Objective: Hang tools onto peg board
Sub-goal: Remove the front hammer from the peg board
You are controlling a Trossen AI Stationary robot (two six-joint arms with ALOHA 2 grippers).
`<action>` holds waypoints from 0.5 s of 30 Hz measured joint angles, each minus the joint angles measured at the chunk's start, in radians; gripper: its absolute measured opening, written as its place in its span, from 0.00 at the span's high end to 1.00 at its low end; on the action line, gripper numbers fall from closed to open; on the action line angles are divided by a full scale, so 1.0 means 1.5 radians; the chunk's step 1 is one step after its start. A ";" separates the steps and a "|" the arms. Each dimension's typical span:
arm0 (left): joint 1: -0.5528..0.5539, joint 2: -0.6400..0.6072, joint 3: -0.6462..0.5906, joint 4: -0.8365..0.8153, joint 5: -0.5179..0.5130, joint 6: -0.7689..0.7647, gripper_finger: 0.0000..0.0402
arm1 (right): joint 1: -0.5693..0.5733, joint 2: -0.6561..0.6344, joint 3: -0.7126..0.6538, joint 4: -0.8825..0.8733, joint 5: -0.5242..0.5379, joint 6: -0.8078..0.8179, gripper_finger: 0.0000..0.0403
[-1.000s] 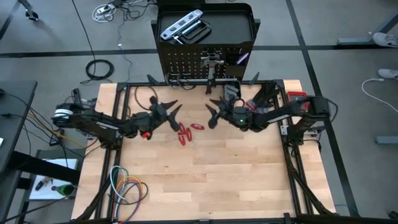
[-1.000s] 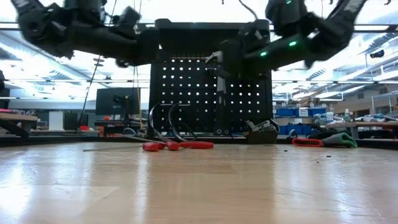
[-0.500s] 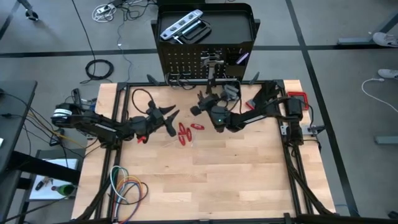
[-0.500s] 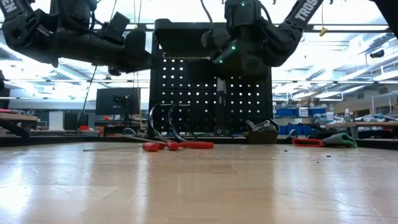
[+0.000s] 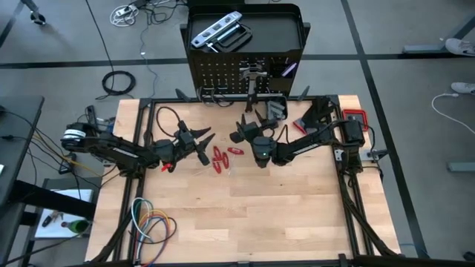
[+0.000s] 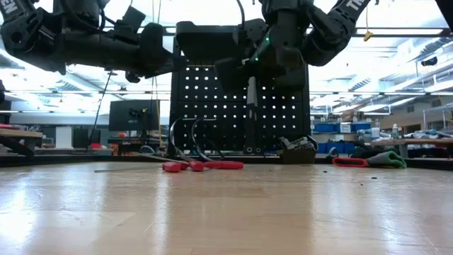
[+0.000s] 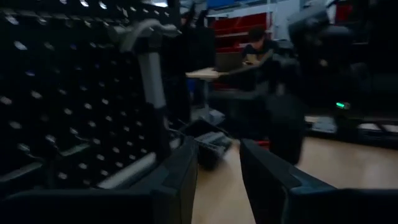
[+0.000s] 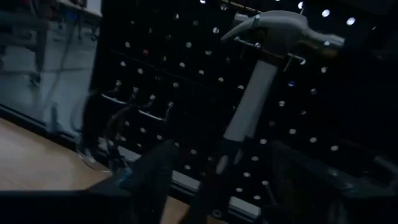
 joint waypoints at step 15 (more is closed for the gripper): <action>-0.064 0.000 -0.111 0.120 -0.018 -0.030 0.70 | -0.069 0.002 0.000 -0.017 -0.176 0.151 0.17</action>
